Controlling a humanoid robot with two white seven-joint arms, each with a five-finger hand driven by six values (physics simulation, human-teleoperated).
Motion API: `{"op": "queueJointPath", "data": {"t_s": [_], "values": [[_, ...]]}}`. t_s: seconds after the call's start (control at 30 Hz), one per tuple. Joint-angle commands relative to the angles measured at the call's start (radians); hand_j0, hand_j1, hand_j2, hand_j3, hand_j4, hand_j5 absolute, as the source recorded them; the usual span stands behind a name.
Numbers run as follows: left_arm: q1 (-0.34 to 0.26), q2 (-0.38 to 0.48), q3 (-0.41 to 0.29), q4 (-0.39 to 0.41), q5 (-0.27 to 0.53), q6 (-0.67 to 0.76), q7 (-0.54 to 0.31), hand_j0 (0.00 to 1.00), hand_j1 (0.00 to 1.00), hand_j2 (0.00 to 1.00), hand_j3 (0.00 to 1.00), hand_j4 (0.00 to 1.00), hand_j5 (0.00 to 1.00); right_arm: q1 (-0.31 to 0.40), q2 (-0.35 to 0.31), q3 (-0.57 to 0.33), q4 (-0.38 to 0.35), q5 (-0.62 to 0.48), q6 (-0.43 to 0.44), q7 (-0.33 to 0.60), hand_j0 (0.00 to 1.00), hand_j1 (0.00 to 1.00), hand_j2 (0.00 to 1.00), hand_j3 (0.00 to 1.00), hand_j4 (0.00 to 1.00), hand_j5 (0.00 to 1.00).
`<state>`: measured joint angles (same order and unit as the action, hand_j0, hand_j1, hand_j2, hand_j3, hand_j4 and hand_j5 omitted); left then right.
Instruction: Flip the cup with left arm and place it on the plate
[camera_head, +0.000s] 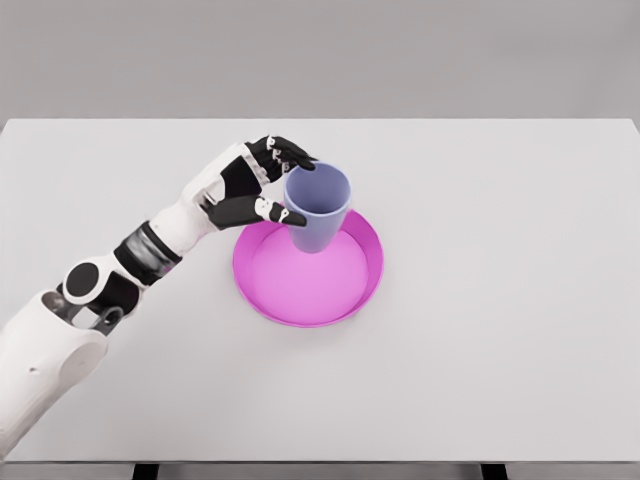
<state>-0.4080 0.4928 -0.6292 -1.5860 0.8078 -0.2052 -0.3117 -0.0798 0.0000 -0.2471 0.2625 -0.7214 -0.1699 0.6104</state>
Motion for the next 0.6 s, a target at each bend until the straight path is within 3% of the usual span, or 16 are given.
{"op": "queueJointPath", "data": {"t_s": [0.0,0.57], "values": [[0.003,-0.007,-0.004,0.031,0.001,0.000,0.000,0.53,0.53,0.53,0.53,0.53,0.53,0.000,0.000,0.000,0.000,0.000,0.000,0.000,1.00,1.00,1.00,1.00,1.00,1.00],[0.040,-0.057,-0.010,0.086,-0.058,-0.002,0.002,0.54,0.54,0.54,0.54,0.54,0.54,0.000,0.000,0.000,0.000,0.000,0.000,0.000,1.00,1.00,1.00,1.00,1.00,1.00]]}}
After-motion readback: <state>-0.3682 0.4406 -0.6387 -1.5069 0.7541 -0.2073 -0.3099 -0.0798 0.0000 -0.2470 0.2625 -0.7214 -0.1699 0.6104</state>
